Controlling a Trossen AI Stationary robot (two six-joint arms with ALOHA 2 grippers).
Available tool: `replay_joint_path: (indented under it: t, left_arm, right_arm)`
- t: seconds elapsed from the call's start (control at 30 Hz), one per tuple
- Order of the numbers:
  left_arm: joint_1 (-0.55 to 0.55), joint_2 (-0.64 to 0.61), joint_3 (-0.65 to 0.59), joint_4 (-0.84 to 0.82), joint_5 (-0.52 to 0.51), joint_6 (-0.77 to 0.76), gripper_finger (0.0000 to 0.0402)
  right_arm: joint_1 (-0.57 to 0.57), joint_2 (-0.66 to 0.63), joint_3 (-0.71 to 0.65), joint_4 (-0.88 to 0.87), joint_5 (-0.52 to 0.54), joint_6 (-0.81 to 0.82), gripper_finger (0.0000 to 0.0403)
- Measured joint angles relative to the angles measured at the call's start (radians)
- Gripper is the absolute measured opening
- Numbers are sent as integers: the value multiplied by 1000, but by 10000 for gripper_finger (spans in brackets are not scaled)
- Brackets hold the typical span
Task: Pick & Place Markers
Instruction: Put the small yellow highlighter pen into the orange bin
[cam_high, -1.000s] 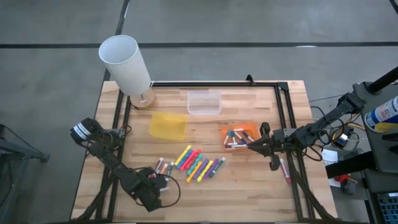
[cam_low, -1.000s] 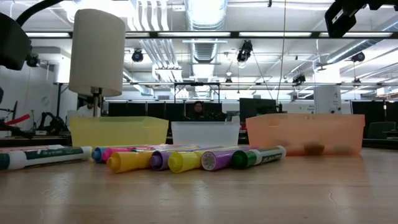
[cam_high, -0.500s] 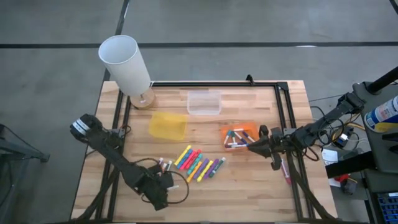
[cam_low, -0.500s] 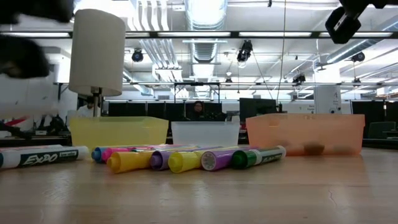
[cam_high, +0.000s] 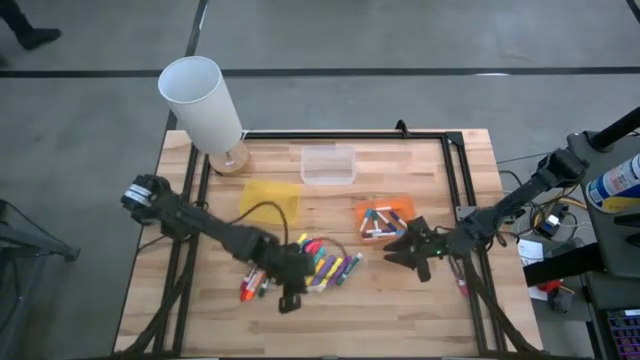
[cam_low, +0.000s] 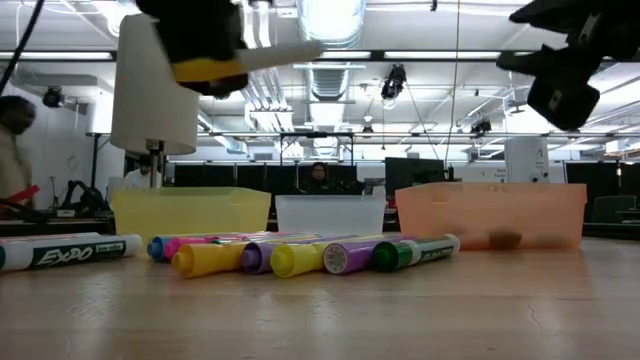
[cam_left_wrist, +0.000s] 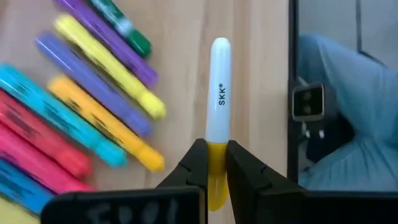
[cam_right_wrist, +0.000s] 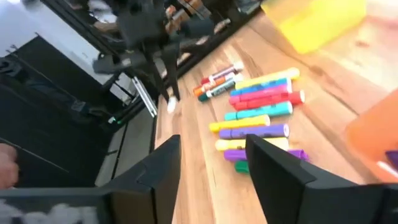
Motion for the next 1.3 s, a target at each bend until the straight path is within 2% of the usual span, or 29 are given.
replay_joint_path:
  t: [0.4, 0.63, 0.8, 0.9, 1.3]
  left_arm:
    - [182, 0, 44, 38, 47, -8, 27]
    - [222, 0, 41, 188, 73, -120, 27]
    - [222, 0, 41, 229, 83, -126, 28]
    - [216, 0, 41, 226, 82, -128, 28]
    - [211, 0, 37, 232, 81, -105, 28]
  right_arm:
    - [-4, 235, 4, 326, -19, -10, 185]
    - [-55, 363, 103, 336, -18, -21, 185]
    - [-103, 433, 177, 335, -43, -71, 185]
    - [-120, 443, 204, 335, -85, -101, 185]
    - [-182, 443, 225, 333, -134, -136, 174]
